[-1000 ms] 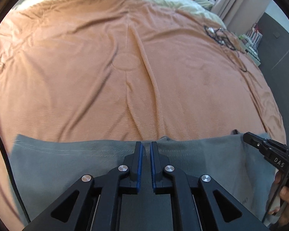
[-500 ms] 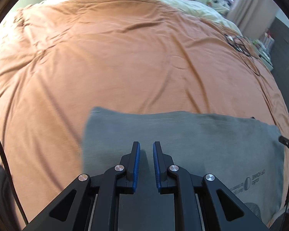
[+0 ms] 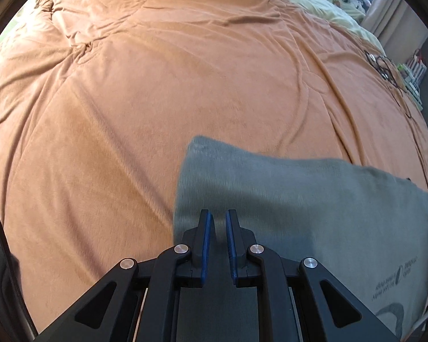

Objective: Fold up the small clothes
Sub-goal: 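Press the folded grey shirt flat with both open grippers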

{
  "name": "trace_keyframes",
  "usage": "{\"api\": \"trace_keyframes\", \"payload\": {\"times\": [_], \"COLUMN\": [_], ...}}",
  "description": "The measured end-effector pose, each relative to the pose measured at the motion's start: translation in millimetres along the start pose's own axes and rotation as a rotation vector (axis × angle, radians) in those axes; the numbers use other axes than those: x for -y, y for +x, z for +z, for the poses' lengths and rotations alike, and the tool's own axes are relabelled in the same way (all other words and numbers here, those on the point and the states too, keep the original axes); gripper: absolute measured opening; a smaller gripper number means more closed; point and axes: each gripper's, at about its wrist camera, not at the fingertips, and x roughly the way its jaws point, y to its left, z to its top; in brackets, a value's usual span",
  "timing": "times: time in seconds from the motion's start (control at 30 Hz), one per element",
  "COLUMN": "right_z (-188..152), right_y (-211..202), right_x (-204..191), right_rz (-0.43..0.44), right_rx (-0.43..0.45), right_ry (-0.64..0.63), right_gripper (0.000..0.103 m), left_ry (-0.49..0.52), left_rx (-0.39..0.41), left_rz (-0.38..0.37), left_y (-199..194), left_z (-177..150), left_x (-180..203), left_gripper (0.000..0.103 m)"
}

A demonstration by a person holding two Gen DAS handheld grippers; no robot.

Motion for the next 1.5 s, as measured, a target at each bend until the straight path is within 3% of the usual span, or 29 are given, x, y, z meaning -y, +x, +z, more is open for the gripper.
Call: {"api": "trace_keyframes", "payload": {"times": [0.1,0.23,0.4,0.53,0.6,0.67,0.7,0.8,0.87,0.97,1.2,1.5], "right_z": [5.5,16.7,17.9,8.1,4.0,-0.5,0.4,-11.9,-22.0,-36.7,-71.7,-114.7], "right_y": [0.9,16.6,8.1,-11.7,-18.0,-27.9,-34.3,-53.0,-61.4,-71.8,-91.1,-100.6], "right_x": [-0.5,9.9,18.7,16.6,15.1,14.3,15.8,15.2,11.0,6.4,-3.7,-11.0], "right_rz": [-0.021,-0.09,-0.038,0.008,0.016,0.02,0.027,0.047,0.059,0.079,0.108,0.129], "right_rx": [0.032,0.042,0.072,0.084,0.083,0.094,0.104,0.111,0.101,0.083,0.053,0.005], "right_ry": [0.007,0.031,0.083,0.068,0.056,0.039,0.034,0.008,-0.017,-0.05,-0.105,-0.129], "right_gripper": [0.014,0.014,0.014,0.017,0.025,0.065,0.069,0.069,0.069,0.078,0.079,0.079], "left_ry": [-0.006,-0.041,-0.016,-0.041,-0.05,-0.05,-0.049,-0.045,-0.032,0.003,0.064,0.088], "left_rx": [0.004,0.017,0.048,0.075,0.076,0.075,0.075,0.071,0.071,0.085,0.057,0.066], "left_rz": [0.036,0.024,0.035,-0.002,-0.021,-0.033,-0.034,-0.05,-0.061,-0.055,-0.104,-0.072], "left_y": [7.5,13.2,-0.8,-22.3,-32.2,-40.2,-45.4,-58.0,-65.9,-76.9,-87.2,-93.7], "left_z": [8.0,12.6,14.5,12.2,8.6,3.0,-1.3,-14.2,-25.0,-42.3,-86.6,-135.1], "left_x": [0.6,-9.0,-8.1,-14.2,-16.3,-16.4,-15.7,-12.9,-9.5,0.6,26.2,42.6], "left_gripper": [0.014,0.014,0.014,0.015,0.015,0.015,0.015,0.021,0.045,0.06,0.065,0.066]}}
